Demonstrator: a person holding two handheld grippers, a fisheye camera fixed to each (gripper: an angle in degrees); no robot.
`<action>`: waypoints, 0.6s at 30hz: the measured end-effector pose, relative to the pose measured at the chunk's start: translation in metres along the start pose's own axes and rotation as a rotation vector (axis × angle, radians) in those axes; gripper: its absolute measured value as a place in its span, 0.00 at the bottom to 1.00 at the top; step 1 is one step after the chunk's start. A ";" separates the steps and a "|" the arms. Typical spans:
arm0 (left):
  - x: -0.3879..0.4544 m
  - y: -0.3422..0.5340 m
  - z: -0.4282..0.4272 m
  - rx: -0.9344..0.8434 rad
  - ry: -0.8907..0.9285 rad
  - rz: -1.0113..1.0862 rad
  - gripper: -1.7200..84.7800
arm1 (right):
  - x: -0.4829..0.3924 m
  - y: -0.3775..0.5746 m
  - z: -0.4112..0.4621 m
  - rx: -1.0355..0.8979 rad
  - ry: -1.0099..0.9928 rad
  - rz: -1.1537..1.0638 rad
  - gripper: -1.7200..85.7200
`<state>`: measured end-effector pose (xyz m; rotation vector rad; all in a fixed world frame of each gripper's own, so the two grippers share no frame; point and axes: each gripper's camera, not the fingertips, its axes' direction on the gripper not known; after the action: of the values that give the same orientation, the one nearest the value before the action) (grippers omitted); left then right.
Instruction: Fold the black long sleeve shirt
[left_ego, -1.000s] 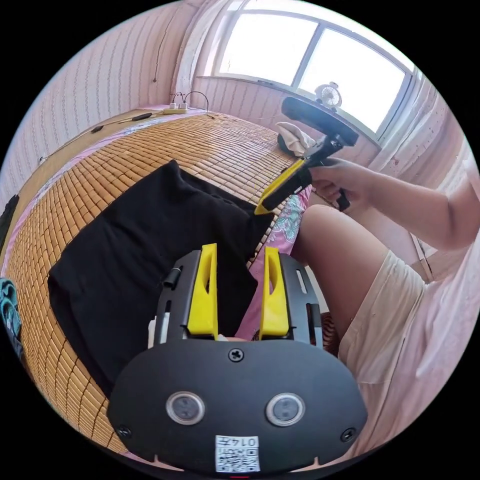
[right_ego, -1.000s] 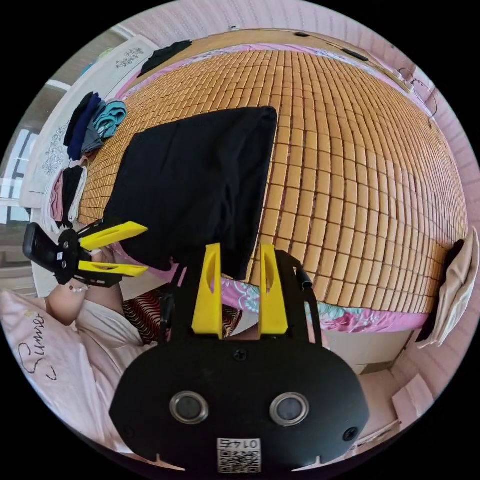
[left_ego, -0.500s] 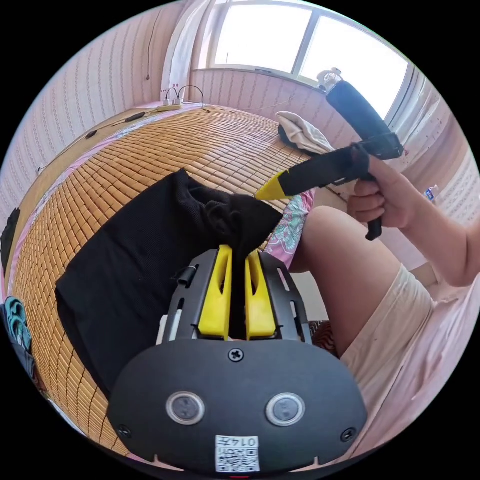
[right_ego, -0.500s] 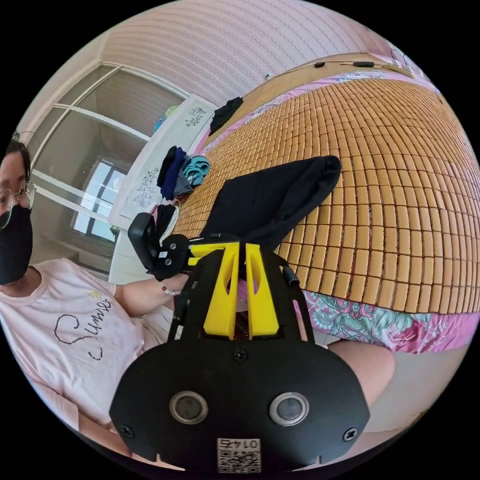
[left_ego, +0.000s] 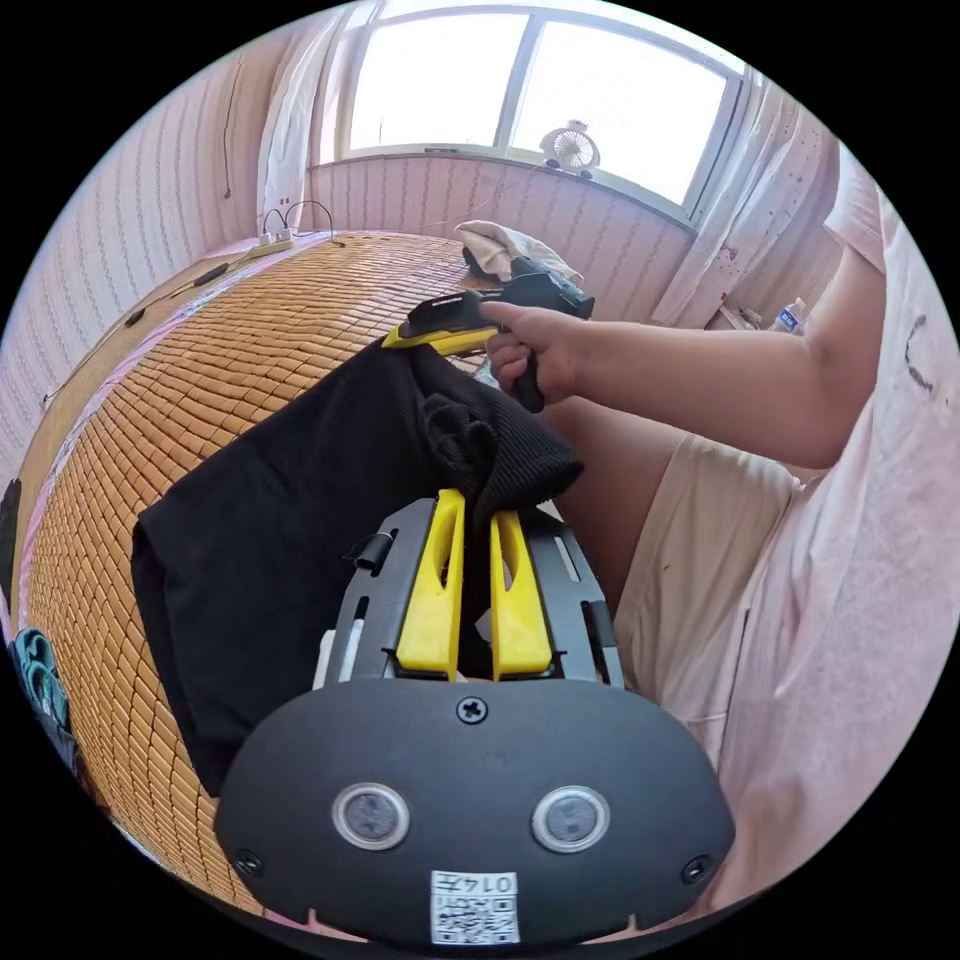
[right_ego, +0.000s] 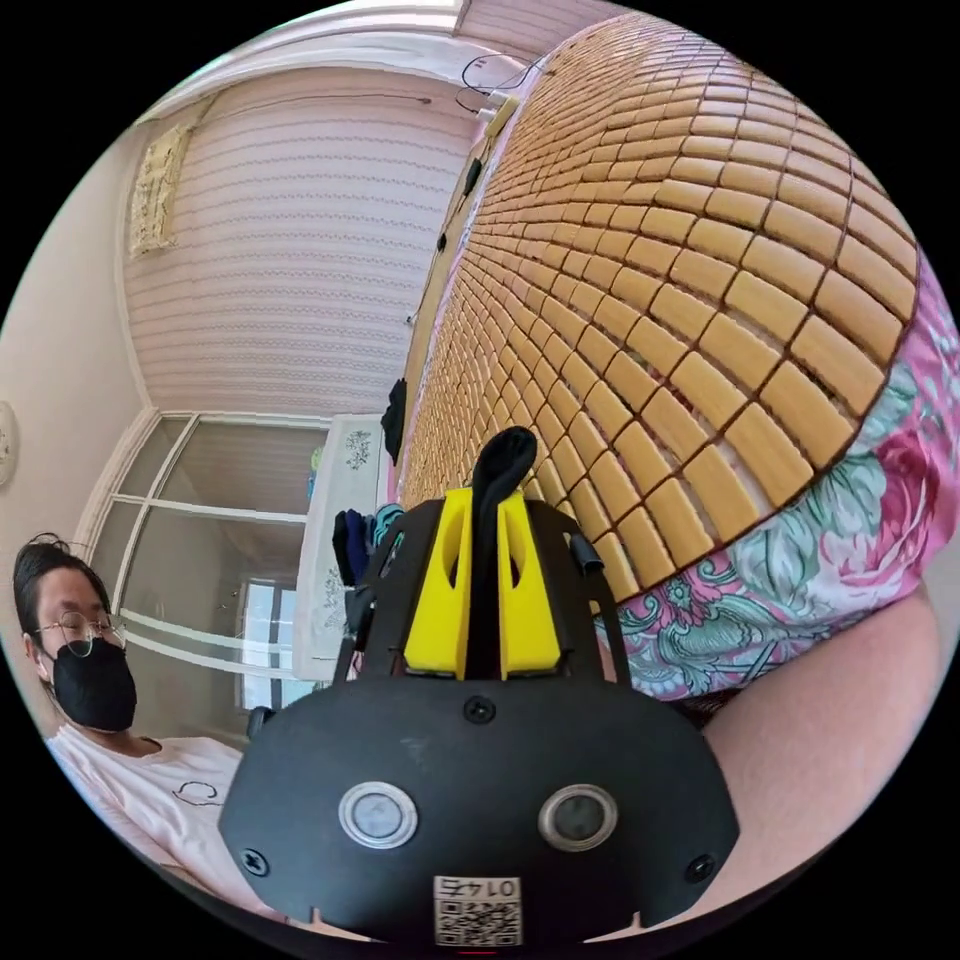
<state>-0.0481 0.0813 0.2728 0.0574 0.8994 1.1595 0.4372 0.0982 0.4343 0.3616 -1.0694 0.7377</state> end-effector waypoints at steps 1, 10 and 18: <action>-0.001 -0.004 -0.002 0.039 0.031 -0.001 0.07 | -0.006 0.000 -0.008 0.012 0.004 -0.017 0.06; -0.051 0.006 -0.032 0.256 0.147 -0.302 0.07 | -0.135 -0.025 0.006 -0.107 0.167 -0.335 0.06; -0.110 0.061 -0.034 0.093 -0.035 -0.638 0.08 | -0.174 -0.001 0.222 -0.444 0.413 -0.463 0.09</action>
<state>-0.1278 0.0058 0.3433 -0.1273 0.8527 0.5211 0.2430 -0.0996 0.3805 0.0594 -0.6907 0.1369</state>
